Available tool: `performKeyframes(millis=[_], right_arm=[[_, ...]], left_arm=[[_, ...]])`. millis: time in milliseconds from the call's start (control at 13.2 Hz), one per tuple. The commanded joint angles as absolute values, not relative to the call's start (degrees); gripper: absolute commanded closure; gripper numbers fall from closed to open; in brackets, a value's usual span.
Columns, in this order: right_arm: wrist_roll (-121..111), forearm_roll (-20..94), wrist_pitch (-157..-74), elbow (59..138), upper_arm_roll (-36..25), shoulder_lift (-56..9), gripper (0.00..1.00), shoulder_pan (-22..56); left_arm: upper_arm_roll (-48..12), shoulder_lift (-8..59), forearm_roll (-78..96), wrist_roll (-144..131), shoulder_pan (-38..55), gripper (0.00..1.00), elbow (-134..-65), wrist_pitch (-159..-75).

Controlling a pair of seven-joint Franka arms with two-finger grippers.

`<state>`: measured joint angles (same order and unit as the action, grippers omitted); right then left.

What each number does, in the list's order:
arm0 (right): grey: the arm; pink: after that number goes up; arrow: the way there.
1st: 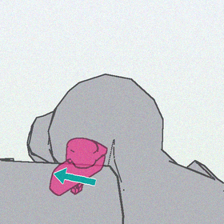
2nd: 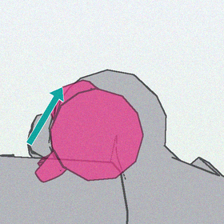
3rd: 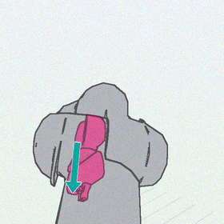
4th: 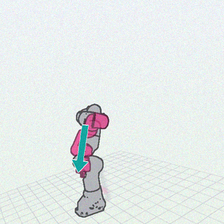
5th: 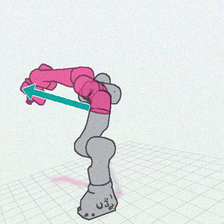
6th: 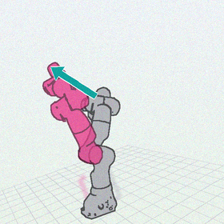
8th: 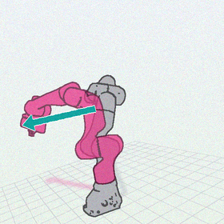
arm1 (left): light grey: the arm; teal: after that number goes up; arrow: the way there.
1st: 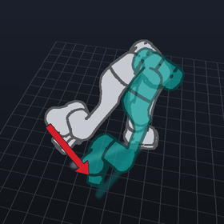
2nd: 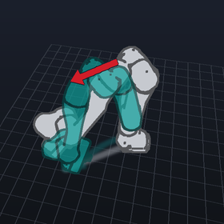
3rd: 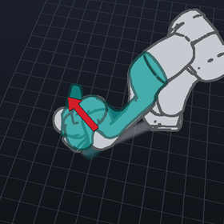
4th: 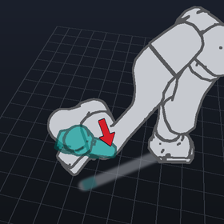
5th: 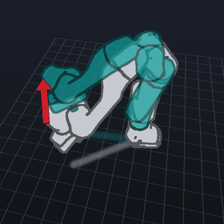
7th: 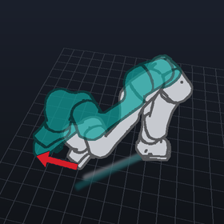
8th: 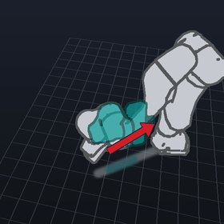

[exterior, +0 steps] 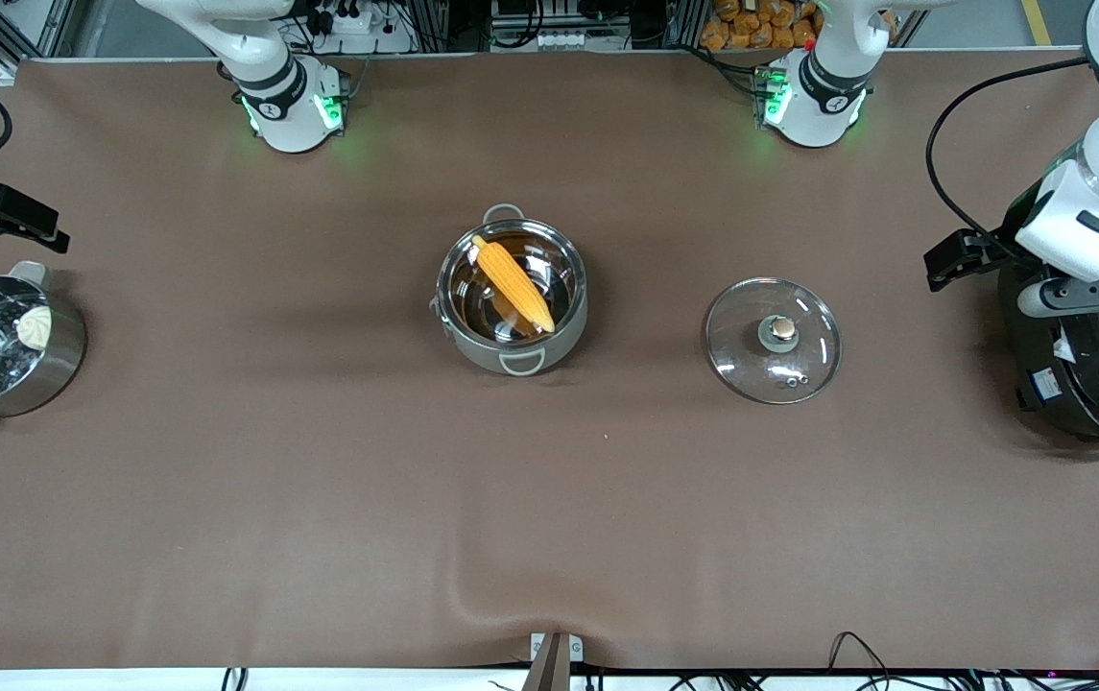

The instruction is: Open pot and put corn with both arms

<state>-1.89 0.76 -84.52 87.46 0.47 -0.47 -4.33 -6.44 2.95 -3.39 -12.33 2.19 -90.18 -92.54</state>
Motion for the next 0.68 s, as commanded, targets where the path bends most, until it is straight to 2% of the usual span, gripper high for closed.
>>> performKeyframes(millis=[0, 605], right_arm=[[-0.97, 3.42, -84.73, 87.45, 1.41, -0.09, 0.00, -5.71], [-1.23, 3.25, -86.04, 87.36, 1.23, -0.09, 0.00, -5.36]], left_arm=[[-6.50, 1.41, -4.13, -10.90, 2.11, 0.00, -90.26, -92.64], [-6.86, 1.32, -3.26, -9.76, 2.11, 0.00, -88.86, -90.62]])
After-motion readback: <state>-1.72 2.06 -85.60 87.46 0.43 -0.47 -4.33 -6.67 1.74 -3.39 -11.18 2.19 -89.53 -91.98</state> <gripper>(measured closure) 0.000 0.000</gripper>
